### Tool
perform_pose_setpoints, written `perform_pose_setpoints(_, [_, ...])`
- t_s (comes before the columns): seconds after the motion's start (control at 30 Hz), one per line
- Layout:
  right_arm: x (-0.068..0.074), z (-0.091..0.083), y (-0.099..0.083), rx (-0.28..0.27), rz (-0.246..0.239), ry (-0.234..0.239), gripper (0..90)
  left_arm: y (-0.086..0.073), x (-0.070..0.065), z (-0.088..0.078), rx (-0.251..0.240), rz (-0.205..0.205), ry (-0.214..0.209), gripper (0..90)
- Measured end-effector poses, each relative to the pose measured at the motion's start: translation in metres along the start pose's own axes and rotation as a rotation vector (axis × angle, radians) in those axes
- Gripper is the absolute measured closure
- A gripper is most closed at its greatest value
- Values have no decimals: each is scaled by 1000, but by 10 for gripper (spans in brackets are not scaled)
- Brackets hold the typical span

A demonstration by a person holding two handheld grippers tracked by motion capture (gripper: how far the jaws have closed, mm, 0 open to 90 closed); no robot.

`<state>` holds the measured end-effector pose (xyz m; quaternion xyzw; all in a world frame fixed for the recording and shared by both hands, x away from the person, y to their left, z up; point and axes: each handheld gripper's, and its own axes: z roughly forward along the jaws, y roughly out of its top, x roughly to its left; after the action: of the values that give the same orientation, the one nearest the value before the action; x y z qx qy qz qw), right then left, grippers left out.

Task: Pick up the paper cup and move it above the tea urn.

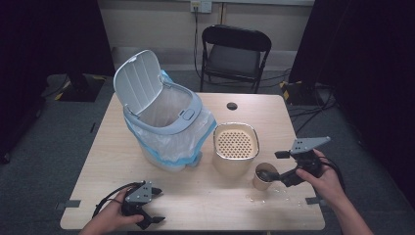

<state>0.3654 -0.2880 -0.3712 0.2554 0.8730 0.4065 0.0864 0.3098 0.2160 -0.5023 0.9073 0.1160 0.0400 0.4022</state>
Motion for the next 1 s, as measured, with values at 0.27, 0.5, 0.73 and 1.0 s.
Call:
perform_pose_setpoints(0.27, [0,-5,-13,-7,17,-6,146,0,0,0,-1,-3,0,95])
perform_pose_setpoints(0.5, [1,-7,-23,9,11,-18,145,0,0,0,0,0,0,95])
perform_pose_setpoints(0.73, [1,-7,-34,19,17,-23,145,0,0,0,-1,-1,0,95])
perform_pose_setpoints(1.0, [0,1,-50,21,36,-26,146,0,0,0,2,2,0,95])
